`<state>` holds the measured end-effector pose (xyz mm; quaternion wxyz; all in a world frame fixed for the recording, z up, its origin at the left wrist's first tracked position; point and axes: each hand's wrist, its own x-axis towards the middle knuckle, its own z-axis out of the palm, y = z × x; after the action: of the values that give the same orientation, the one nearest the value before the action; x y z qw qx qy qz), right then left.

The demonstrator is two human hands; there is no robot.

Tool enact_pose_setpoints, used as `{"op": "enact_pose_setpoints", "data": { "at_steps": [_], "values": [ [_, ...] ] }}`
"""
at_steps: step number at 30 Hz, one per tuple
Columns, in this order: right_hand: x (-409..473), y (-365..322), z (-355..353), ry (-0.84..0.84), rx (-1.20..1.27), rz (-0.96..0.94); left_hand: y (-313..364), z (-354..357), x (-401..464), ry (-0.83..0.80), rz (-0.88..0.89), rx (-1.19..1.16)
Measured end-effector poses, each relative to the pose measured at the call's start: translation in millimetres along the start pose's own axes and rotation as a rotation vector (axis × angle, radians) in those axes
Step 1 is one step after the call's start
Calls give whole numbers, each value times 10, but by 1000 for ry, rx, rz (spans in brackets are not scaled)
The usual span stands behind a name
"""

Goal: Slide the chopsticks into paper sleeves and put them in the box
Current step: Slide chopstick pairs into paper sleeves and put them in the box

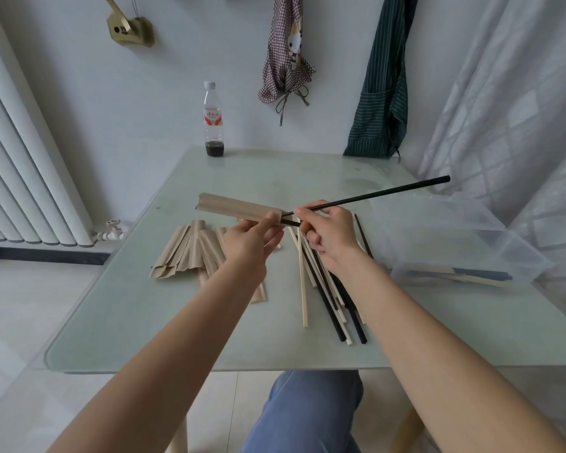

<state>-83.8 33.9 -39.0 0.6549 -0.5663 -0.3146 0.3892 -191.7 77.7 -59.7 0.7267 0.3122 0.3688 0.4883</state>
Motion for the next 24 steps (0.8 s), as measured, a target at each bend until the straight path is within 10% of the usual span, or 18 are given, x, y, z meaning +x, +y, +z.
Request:
{"op": "enact_pose_setpoints", "data": {
  "at_steps": [8,17,24],
  "values": [
    [-36,-14,-14,-119,101,126,-2,9,-13,-40,-16,-39],
    [6,-72,-204,300,81,27,37,-33,58,44,-45,-133],
    [-25,-45,-196,233,-26,138,36,-4,54,13,-45,-175]
  ]
}}
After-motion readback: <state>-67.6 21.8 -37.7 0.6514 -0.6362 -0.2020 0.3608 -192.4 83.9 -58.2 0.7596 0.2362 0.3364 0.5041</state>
